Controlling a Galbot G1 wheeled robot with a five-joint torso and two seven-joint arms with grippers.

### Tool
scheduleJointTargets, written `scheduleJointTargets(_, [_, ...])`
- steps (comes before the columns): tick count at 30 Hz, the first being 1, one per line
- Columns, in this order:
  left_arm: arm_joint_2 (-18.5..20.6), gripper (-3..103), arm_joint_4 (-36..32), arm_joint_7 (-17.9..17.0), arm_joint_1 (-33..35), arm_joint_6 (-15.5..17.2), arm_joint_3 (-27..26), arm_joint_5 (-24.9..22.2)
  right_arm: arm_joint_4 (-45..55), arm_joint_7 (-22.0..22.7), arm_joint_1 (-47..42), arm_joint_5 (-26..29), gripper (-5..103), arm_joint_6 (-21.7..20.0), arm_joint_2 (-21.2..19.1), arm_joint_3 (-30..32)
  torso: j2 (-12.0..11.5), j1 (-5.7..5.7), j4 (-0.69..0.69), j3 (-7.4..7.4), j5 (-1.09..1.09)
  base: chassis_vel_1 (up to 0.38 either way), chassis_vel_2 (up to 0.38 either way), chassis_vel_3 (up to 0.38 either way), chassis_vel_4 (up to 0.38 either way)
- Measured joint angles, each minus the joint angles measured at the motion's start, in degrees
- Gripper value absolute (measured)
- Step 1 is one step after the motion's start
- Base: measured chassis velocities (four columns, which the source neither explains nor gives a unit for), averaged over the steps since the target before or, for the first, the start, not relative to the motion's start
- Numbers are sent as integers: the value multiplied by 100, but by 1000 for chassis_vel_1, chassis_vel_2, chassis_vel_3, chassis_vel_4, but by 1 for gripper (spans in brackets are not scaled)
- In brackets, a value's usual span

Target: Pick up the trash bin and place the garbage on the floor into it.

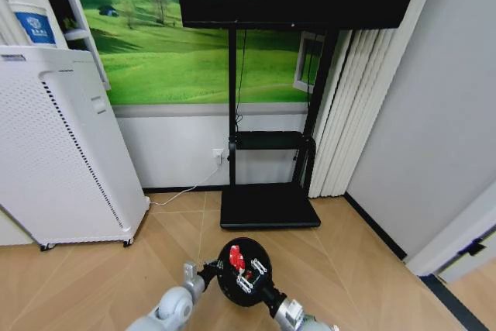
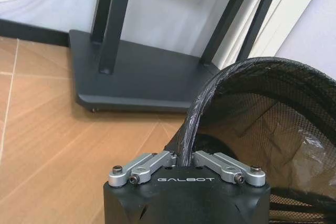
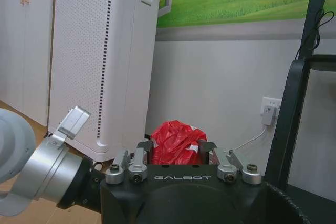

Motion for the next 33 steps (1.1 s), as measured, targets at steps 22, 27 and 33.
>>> scheduleJointTargets(22, [66, 2, -391, -67, 662, 3, -577, 72, 10, 35, -140, -83, 99, 33, -32, 111, 0, 0, -1, 0, 0, 0, 0, 0, 0])
scheduleJointTargets(27, [61, 2, -660, -389, 882, 14, -984, 61, 164, 181, -200, 6, 100, 11, 73, 401, 0, 0, -1, 0, 0, 0, 0, 0, 0])
scheduleJointTargets(33, [192, 2, -1025, -446, 1271, -32, -1922, 154, 542, 665, -430, 280, 100, -247, -1, 1156, 0, 0, 0, 0, 0, 0, 0, 0, 0])
